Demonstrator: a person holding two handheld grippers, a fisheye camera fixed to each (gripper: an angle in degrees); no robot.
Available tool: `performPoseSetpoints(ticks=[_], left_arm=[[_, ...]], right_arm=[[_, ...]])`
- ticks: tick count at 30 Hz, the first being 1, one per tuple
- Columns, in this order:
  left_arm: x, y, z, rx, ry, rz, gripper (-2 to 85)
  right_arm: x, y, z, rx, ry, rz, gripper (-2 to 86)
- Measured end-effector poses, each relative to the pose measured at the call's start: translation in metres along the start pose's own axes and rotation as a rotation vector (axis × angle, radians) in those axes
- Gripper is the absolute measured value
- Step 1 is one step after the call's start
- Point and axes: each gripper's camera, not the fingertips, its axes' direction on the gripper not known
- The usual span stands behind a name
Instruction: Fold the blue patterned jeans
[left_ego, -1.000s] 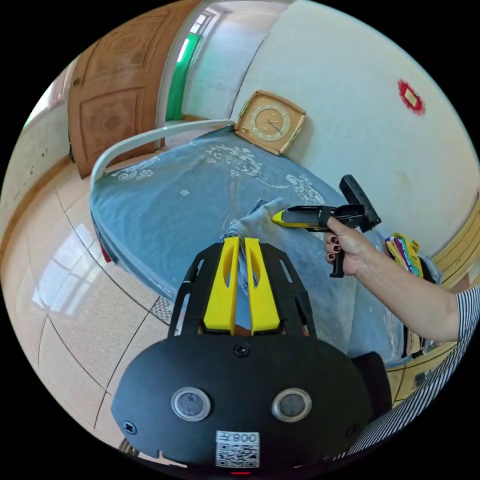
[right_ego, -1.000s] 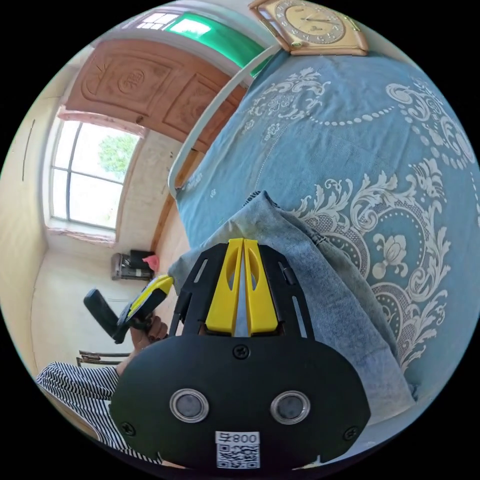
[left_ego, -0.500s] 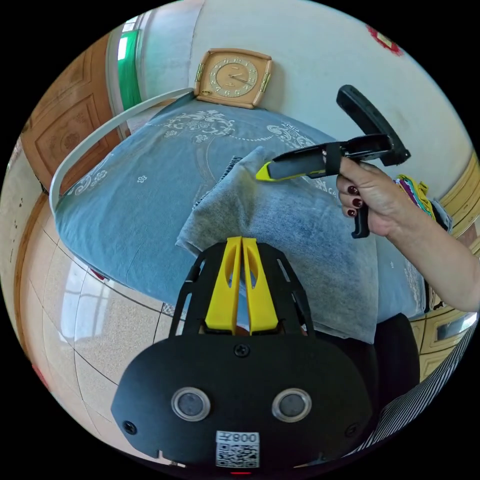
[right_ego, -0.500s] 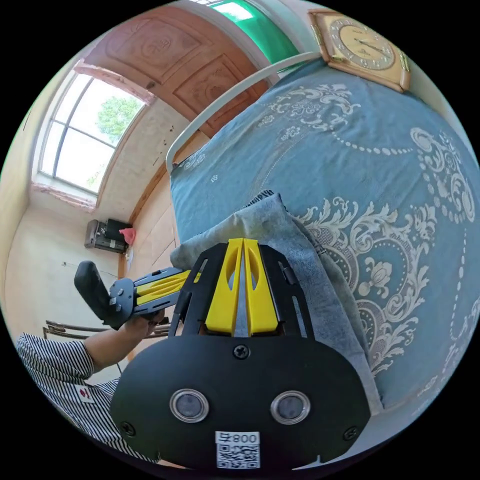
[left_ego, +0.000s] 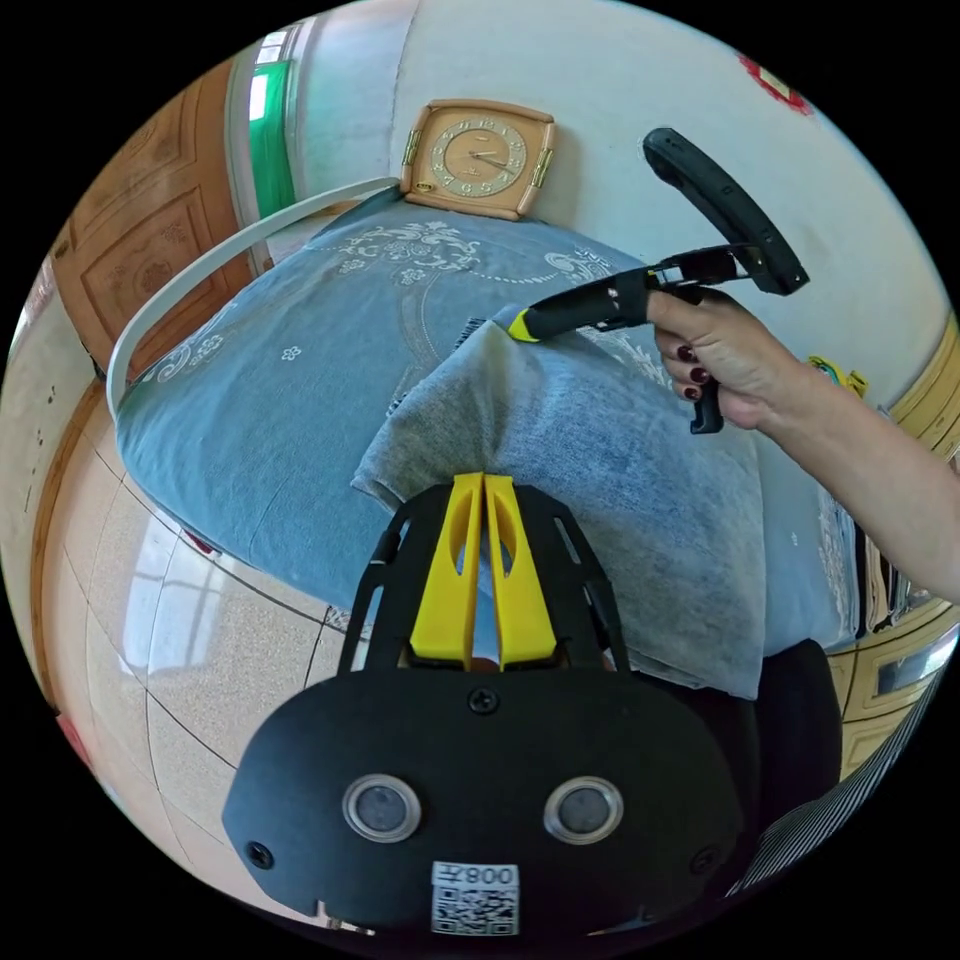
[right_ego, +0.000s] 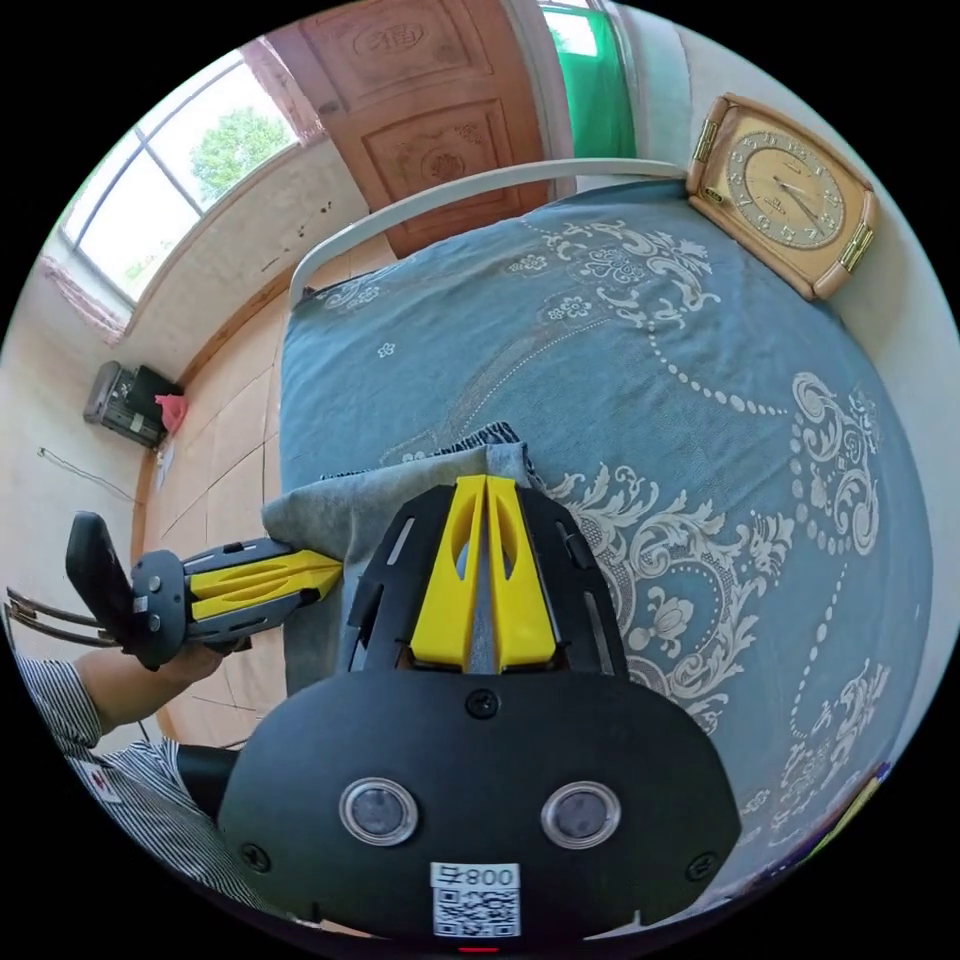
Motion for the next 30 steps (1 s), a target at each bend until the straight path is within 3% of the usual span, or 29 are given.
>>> performPoseSetpoints(ticks=[5, 8, 11, 20, 24, 26, 30], left_arm=[[0.022, 0.010, -0.014, 0.099, 0.084, 0.057, 0.1], [0.034, 0.013, 0.010, -0.009, 0.033, 0.070, 0.1], [0.035, 0.015, 0.025, -0.010, 0.060, 0.054, 0.1], [0.069, 0.023, 0.031, -0.025, 0.126, 0.162, 0.1], [0.072, 0.021, 0.057, -0.088, 0.100, 0.131, 0.1], [0.073, 0.020, 0.054, -0.066, 0.095, 0.134, 0.1], [0.084, 0.028, 0.063, -0.053, 0.199, 0.214, 0.1]], right_arm=[[-0.004, 0.057, -0.047, 0.085, 0.021, -0.046, 0.1], [-0.001, 0.087, -0.037, 0.035, 0.048, -0.013, 0.1], [0.011, 0.096, -0.005, -0.070, 0.045, 0.014, 0.1], [0.010, 0.175, -0.068, 0.077, -0.061, 0.015, 0.1], [0.015, 0.220, -0.045, -0.043, -0.048, 0.061, 0.1], [0.028, 0.234, -0.054, -0.007, -0.119, 0.111, 0.2], [0.041, 0.276, -0.096, 0.116, -0.065, 0.142, 0.1]])
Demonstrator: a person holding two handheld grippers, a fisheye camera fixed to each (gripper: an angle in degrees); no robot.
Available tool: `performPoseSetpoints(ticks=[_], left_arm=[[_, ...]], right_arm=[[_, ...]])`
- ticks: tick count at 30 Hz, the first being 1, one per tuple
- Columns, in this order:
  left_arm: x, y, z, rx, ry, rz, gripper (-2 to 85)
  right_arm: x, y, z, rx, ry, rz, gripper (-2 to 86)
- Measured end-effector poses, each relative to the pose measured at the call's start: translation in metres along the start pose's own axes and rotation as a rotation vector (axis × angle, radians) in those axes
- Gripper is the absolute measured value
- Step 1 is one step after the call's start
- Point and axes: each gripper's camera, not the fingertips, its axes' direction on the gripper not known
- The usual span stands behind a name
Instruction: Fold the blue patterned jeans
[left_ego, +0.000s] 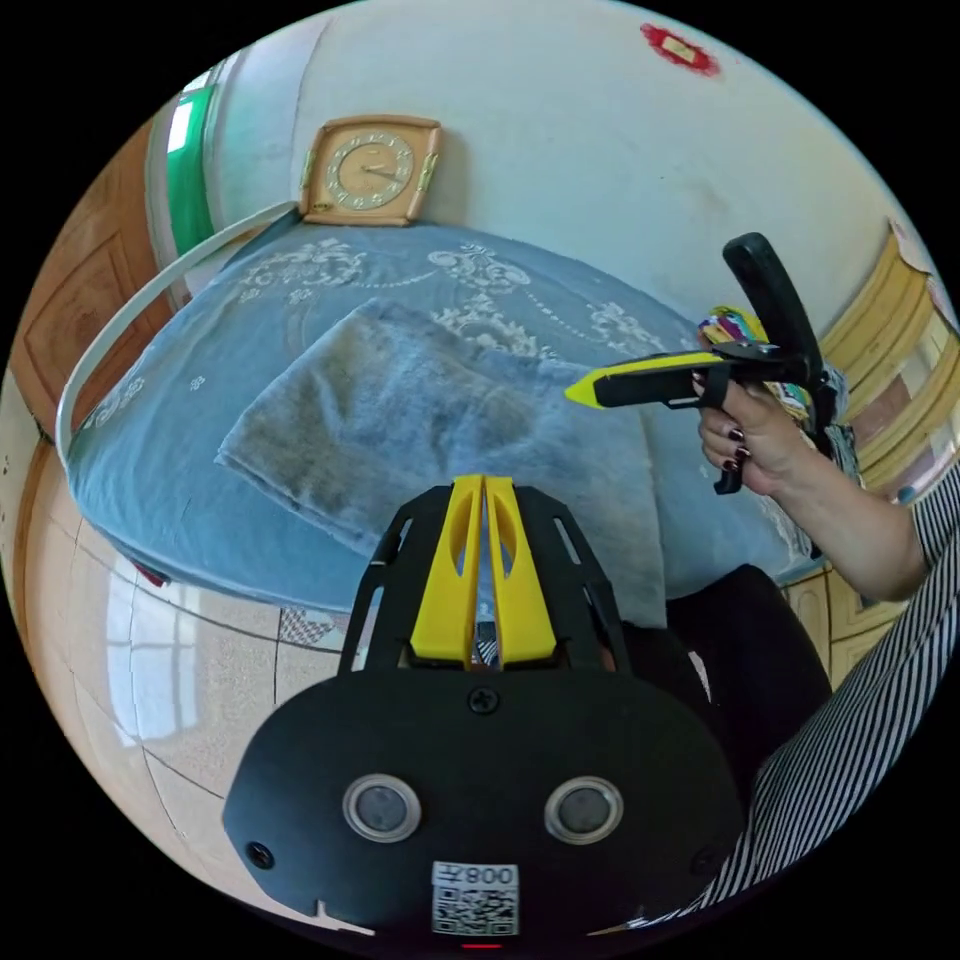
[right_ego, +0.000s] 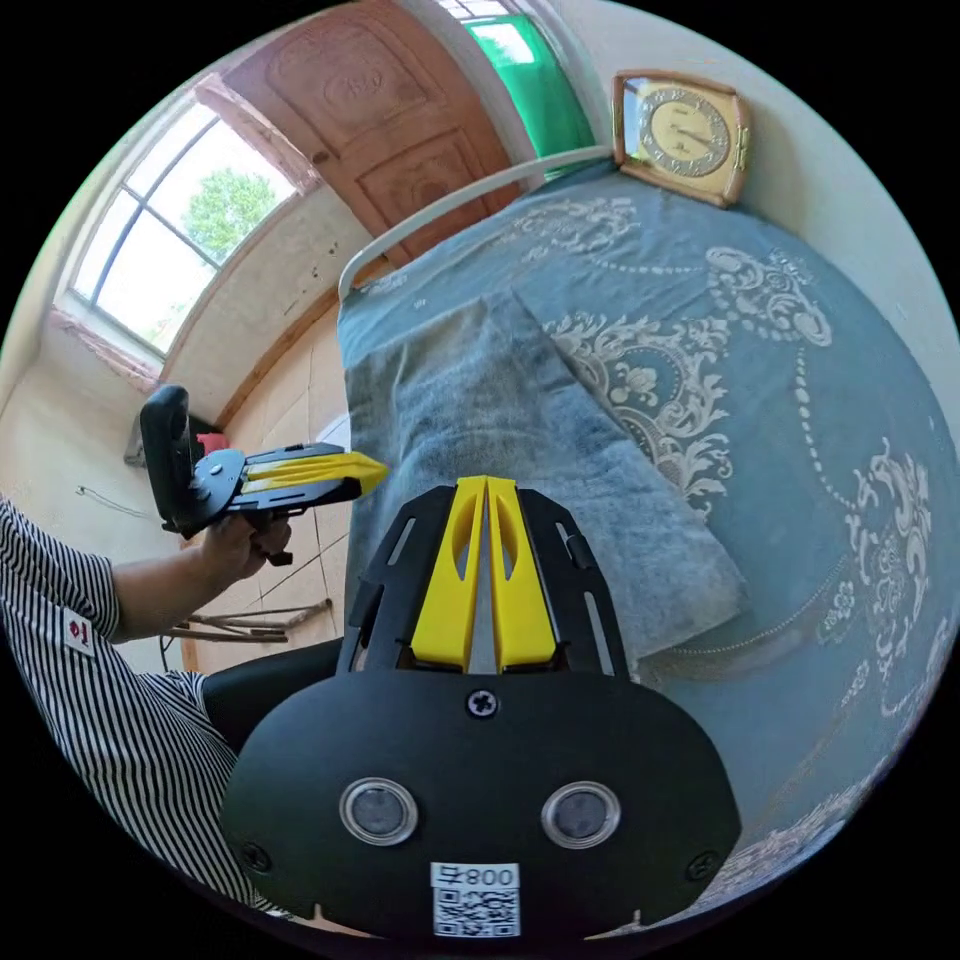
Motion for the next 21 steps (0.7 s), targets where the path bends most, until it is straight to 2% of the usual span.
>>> performPoseSetpoints(ticks=[2, 4, 6, 7, 9, 13, 16, 19, 21], left_arm=[[-0.004, 0.001, 0.021, -0.070, -0.013, -0.024, 0.1], [-0.012, -0.002, 0.028, -0.066, 0.015, -0.056, 0.2], [-0.020, -0.006, 0.029, -0.066, 0.012, -0.076, 0.3], [-0.022, -0.005, 0.027, -0.050, 0.011, -0.078, 0.3], [-0.035, 0.001, 0.024, -0.020, 0.076, -0.113, 0.5], [-0.063, 0.021, 0.026, -0.015, 0.208, -0.250, 1.6], [-0.092, 0.042, 0.043, -0.042, 0.387, -0.409, 4.5], [-0.117, 0.060, 0.078, -0.097, 0.648, -0.558, 9.4], [-0.130, 0.067, 0.101, -0.090, 0.775, -0.634, 11.7]], right_arm=[[0.015, 0.017, 0.003, -0.046, 0.008, 0.037, 0.1], [0.035, 0.032, 0.019, -0.135, 0.017, 0.082, 0.2], [0.060, 0.046, 0.008, -0.109, -0.084, 0.158, 0.2], [0.063, 0.049, 0.003, -0.104, -0.072, 0.167, 0.2], [0.075, 0.066, -0.022, -0.030, -0.053, 0.195, 0.4], [0.100, 0.110, -0.056, 0.037, -0.160, 0.274, 0.8], [0.119, 0.161, -0.070, 0.045, -0.302, 0.371, 2.2], [0.135, 0.209, -0.070, 0.027, -0.450, 0.491, 4.8], [0.147, 0.241, -0.062, 0.012, -0.613, 0.590, 7.1]])
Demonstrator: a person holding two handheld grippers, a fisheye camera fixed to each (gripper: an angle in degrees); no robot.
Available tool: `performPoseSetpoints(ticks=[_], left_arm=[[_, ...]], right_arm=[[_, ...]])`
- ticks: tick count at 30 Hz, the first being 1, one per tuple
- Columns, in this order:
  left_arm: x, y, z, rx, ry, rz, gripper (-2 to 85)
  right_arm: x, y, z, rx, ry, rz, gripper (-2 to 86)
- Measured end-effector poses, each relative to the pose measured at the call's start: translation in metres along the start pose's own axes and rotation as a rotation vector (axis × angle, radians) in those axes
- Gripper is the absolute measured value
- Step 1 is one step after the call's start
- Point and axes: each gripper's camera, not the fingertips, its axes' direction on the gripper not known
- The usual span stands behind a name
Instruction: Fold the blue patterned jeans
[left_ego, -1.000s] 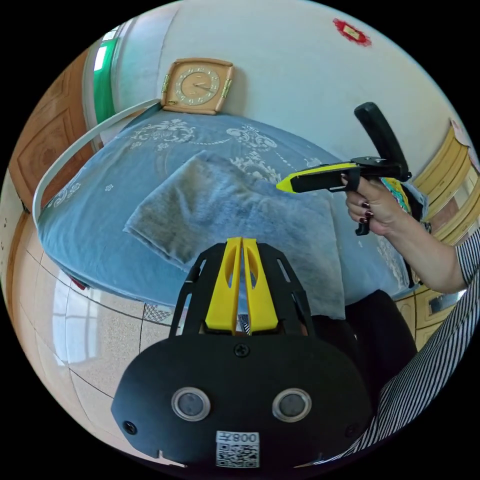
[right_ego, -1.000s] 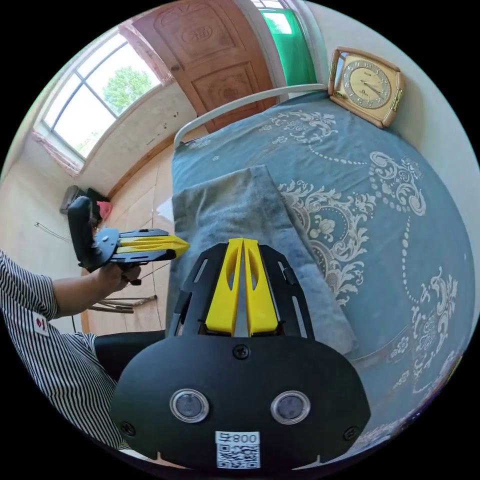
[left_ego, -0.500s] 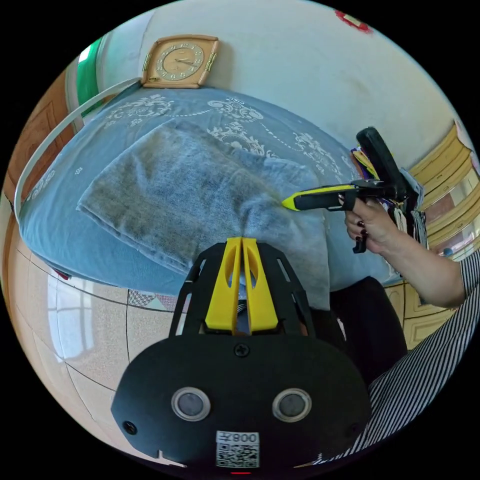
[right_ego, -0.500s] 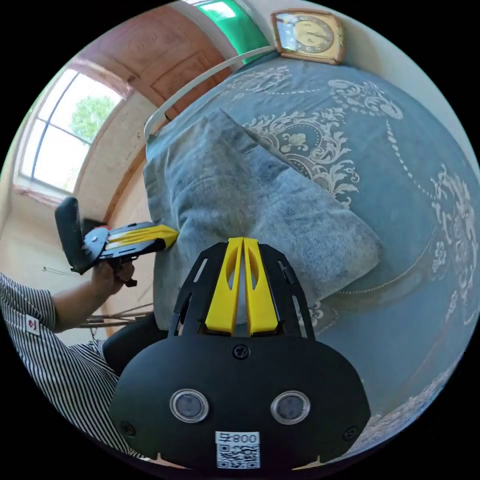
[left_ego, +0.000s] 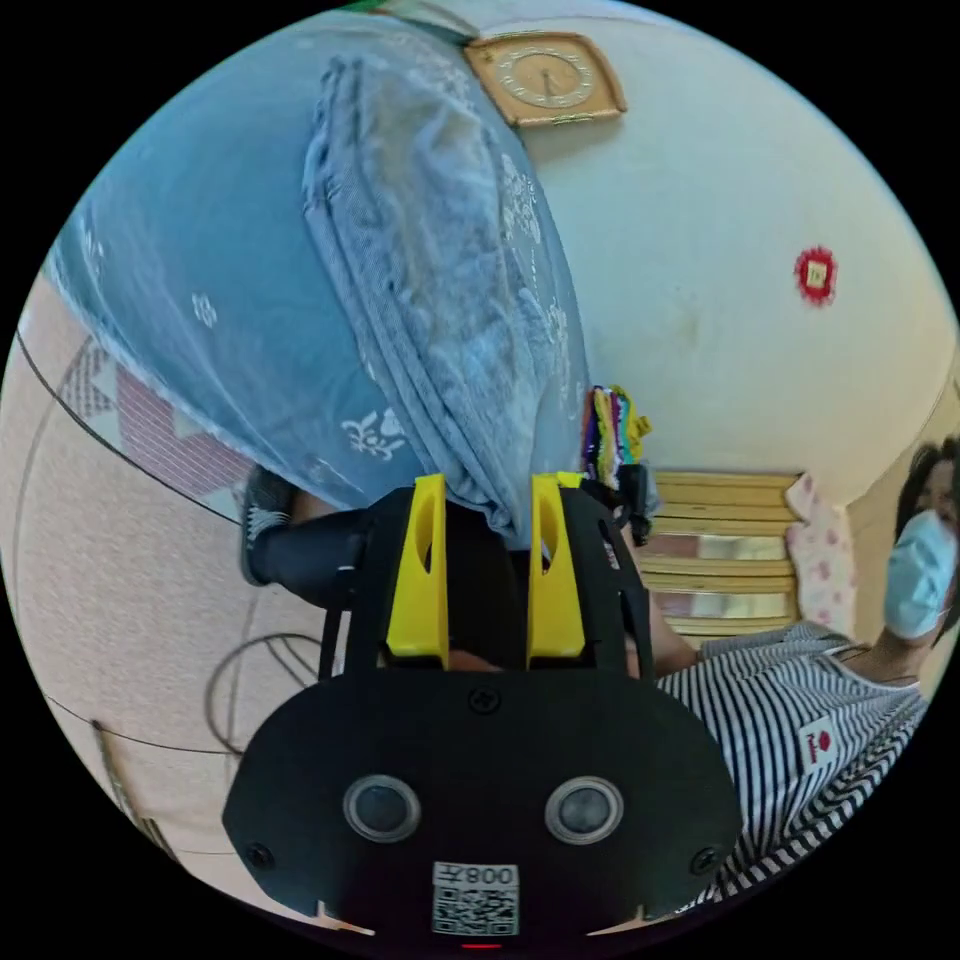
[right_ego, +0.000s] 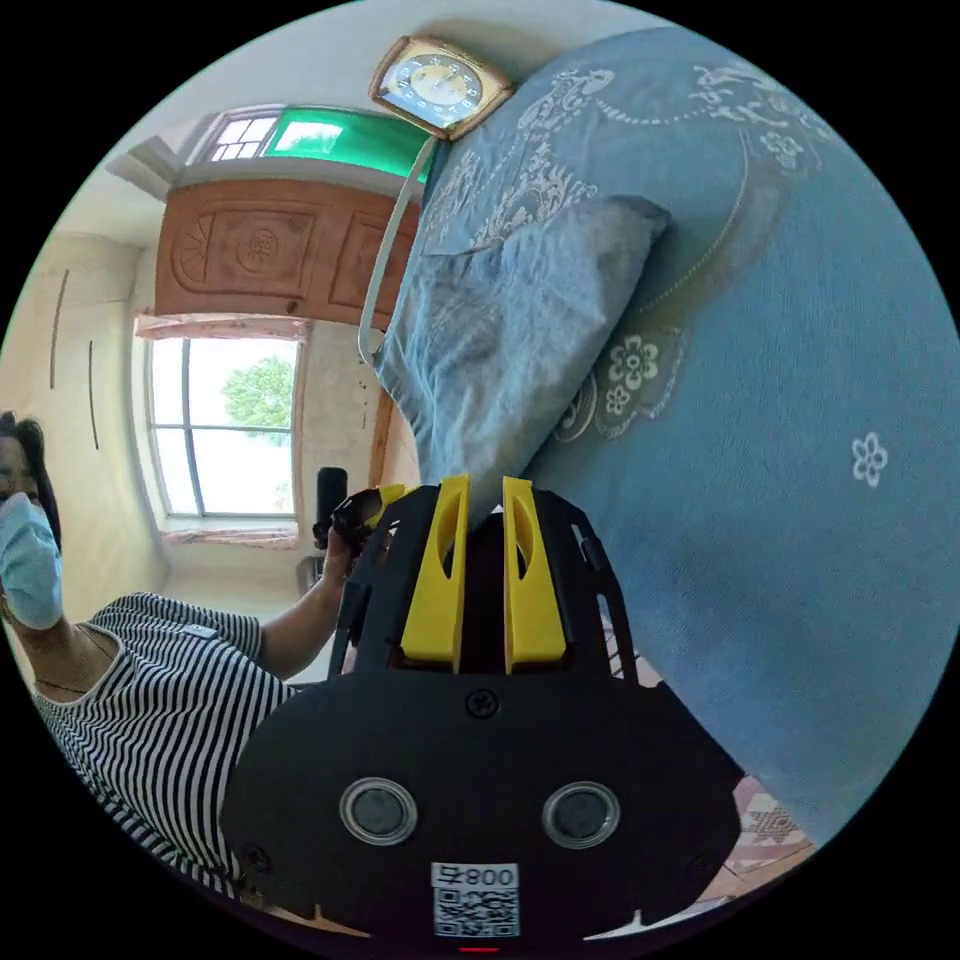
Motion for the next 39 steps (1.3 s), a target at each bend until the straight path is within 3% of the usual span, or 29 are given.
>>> performPoseSetpoints(ticks=[5, 12, 25, 34, 39], left_arm=[[-0.031, -0.026, 0.011, -0.025, 0.029, -0.058, 12.2], [-0.071, -0.050, 0.006, -0.010, 0.111, -0.128, 5.8], [-0.105, -0.094, -0.014, 0.005, 0.193, -0.115, 3.7], [-0.144, -0.112, -0.037, 0.028, 0.181, -0.141, 4.6], [-0.178, -0.113, -0.069, 0.162, 0.224, -0.183, 5.2]], right_arm=[[0.034, 0.024, -0.011, -0.014, -0.110, 0.103, 9.5], [0.061, 0.037, -0.030, -0.012, -0.175, 0.158, 12.6], [0.084, 0.049, -0.044, 0.049, -0.280, 0.207, 13.2], [0.091, 0.057, -0.050, 0.055, -0.332, 0.222, 7.0], [0.079, 0.060, -0.060, 0.053, -0.305, 0.190, 3.3]])
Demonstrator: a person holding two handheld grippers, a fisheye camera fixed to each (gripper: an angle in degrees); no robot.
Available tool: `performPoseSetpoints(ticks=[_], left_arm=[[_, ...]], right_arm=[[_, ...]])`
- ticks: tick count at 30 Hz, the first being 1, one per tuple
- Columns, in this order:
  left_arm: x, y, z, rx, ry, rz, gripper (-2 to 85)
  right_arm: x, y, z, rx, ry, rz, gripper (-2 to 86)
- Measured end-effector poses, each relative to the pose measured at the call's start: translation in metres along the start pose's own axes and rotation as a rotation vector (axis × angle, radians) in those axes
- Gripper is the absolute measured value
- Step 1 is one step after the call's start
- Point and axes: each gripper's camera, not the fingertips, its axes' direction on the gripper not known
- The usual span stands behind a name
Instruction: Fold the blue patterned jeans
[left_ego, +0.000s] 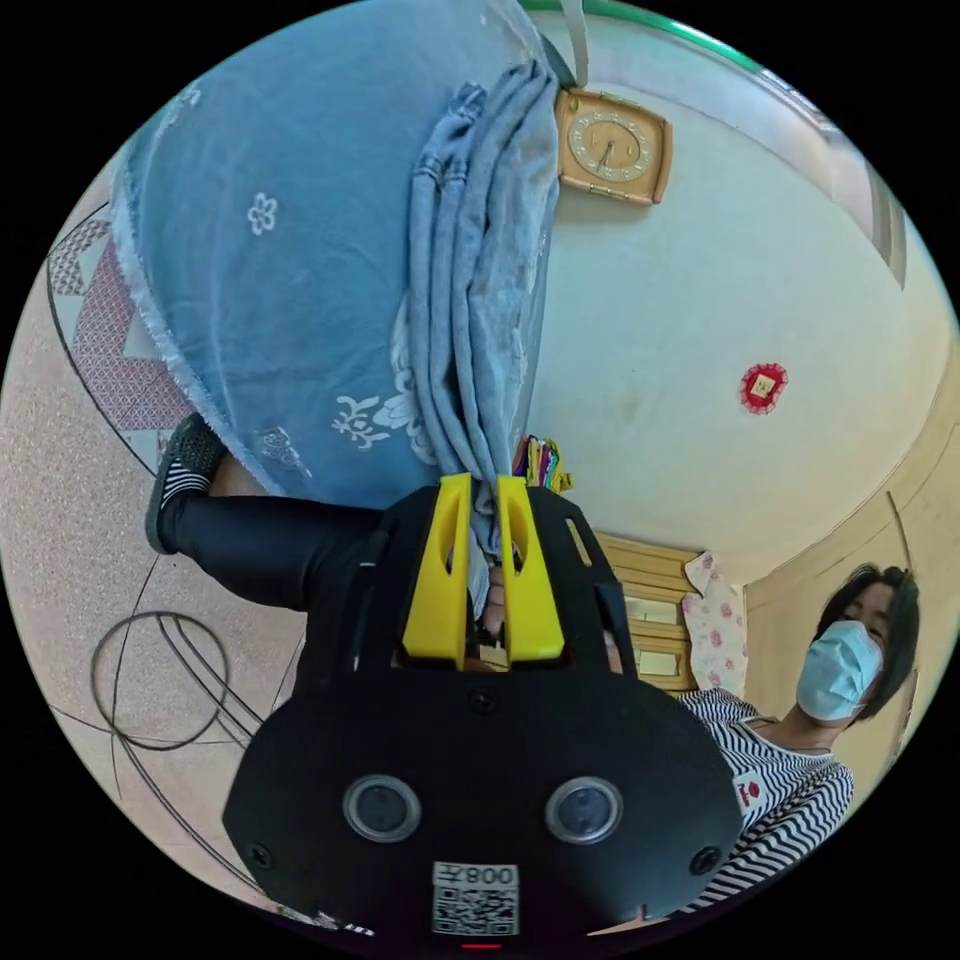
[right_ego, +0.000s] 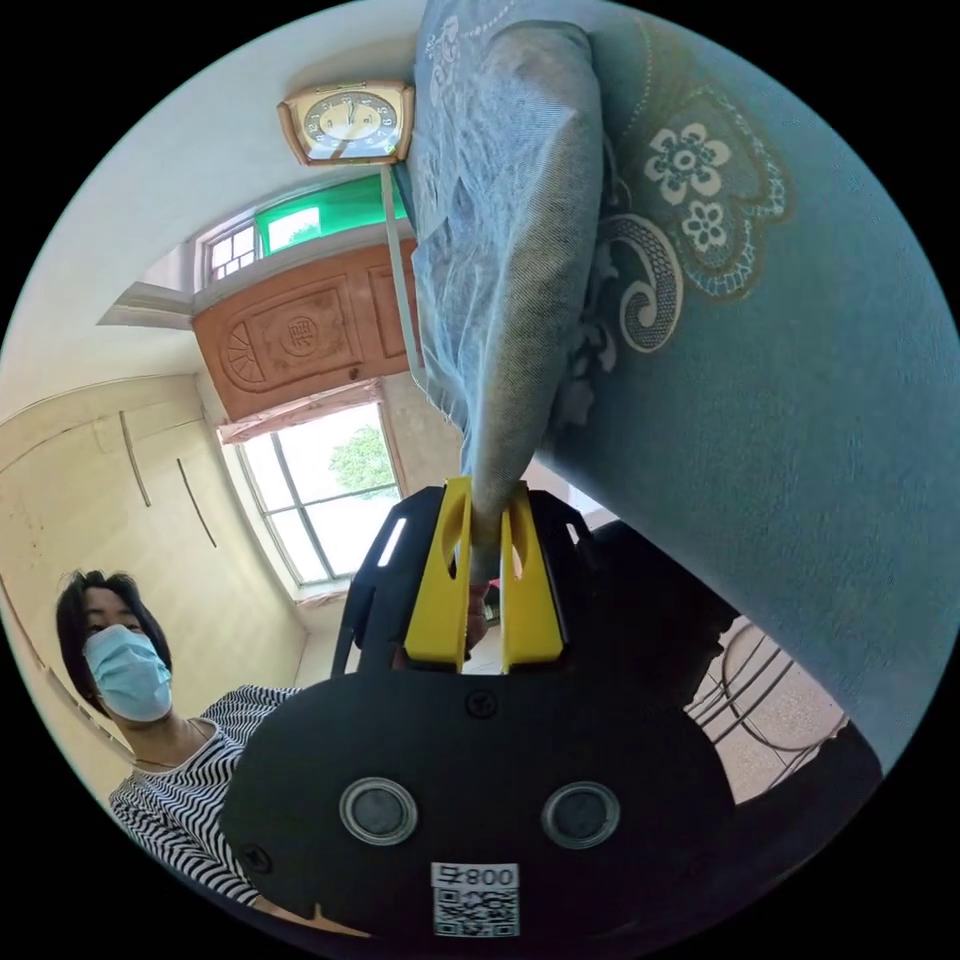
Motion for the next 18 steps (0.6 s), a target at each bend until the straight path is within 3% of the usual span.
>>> performPoseSetpoints(ticks=[18], left_arm=[[-0.058, -0.083, -0.048, 0.294, 0.272, -0.076, 14.5]], right_arm=[[-0.047, 0.001, -0.004, -0.010, -0.063, -0.023, 0.4]])
